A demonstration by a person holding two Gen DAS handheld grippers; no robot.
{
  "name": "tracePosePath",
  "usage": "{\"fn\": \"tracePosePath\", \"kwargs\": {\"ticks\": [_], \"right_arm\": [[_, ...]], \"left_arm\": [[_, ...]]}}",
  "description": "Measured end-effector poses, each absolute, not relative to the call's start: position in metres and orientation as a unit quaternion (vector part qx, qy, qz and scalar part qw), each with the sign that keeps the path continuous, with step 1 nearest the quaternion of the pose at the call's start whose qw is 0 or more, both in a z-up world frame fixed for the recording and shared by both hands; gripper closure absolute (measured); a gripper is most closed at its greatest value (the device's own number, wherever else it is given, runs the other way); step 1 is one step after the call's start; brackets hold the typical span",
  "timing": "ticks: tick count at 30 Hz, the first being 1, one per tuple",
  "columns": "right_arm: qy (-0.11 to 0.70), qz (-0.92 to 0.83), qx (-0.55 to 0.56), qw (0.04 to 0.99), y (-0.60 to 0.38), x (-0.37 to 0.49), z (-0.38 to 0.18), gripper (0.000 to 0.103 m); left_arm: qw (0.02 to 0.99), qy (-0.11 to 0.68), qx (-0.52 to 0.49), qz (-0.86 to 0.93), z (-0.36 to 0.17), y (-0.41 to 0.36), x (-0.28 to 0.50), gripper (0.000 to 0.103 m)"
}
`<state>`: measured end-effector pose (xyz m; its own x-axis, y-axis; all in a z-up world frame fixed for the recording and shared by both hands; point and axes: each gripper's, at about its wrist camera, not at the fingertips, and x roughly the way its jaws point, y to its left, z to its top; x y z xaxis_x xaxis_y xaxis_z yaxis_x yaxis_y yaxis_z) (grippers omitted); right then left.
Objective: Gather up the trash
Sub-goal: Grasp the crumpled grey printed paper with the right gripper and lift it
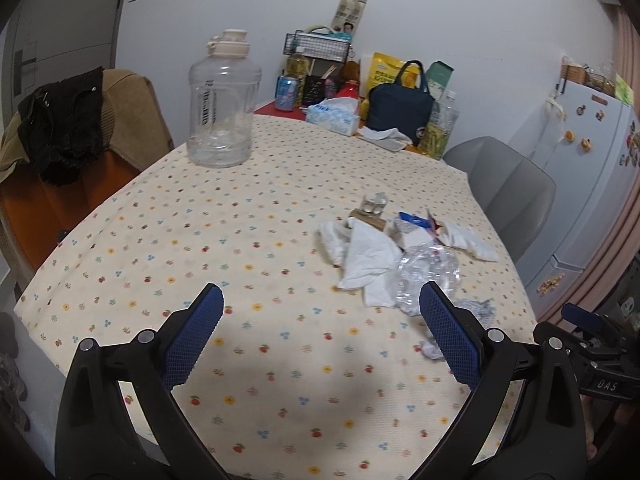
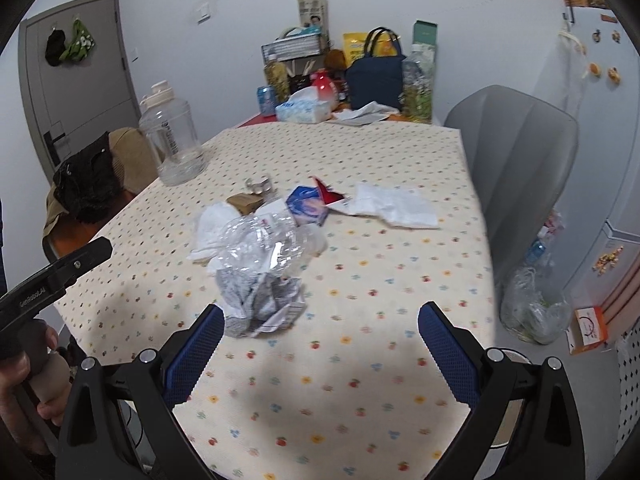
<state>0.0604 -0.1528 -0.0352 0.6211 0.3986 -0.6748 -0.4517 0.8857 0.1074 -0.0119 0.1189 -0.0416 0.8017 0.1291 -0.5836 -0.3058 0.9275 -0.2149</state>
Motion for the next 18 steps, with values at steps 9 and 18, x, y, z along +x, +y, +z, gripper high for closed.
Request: {"fn": "tracePosePath", "kwargs": {"ticks": [9, 18], "right_arm": [[0.391, 0.267, -0.044, 0.88, -0.114, 0.078, -0.057, 0.008], [0.453, 0.318, 0.007, 0.833, -0.105, 0.102, -0.093, 0.077]], "left_arm": [[0.928, 0.311, -0.157, 0.131, -0.058, 0.136, -0.002, 0.005], [0.926, 0.326, -0.149, 0.121, -0.067, 0.132, 0.015, 0.005]]}}
